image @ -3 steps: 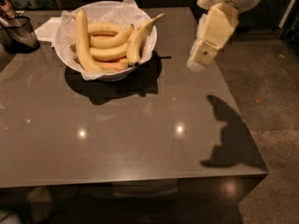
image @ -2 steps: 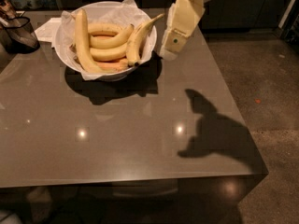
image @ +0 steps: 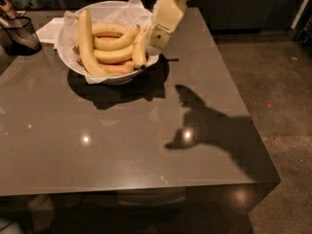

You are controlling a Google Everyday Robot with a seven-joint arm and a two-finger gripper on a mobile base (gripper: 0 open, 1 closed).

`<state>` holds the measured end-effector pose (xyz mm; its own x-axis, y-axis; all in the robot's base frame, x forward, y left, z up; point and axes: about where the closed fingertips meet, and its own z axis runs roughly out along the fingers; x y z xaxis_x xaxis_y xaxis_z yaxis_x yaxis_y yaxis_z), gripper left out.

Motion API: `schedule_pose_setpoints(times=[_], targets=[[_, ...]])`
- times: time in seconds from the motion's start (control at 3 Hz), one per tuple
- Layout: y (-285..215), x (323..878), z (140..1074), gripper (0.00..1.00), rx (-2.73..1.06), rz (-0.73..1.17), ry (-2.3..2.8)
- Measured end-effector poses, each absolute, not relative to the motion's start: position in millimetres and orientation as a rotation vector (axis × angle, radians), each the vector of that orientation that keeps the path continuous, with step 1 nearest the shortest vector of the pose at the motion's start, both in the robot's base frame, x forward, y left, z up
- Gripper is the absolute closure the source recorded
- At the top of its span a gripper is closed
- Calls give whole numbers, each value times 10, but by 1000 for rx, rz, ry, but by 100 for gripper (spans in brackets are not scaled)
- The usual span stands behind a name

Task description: Pick banana from white bowl

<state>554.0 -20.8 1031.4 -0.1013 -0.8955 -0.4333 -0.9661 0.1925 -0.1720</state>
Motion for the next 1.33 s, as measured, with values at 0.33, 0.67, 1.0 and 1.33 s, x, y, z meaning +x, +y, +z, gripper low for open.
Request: schedule_pose_setpoints(times=[0.33,0.67,1.0,1.33], targets=[[169,5878,10207,0,-1774,266,2029],[261,5960,10245,0,-1761,268,2002],[358,6018,10240,0,-1752,275,1982],[638,6162,10174,0,-1730,305,2017]])
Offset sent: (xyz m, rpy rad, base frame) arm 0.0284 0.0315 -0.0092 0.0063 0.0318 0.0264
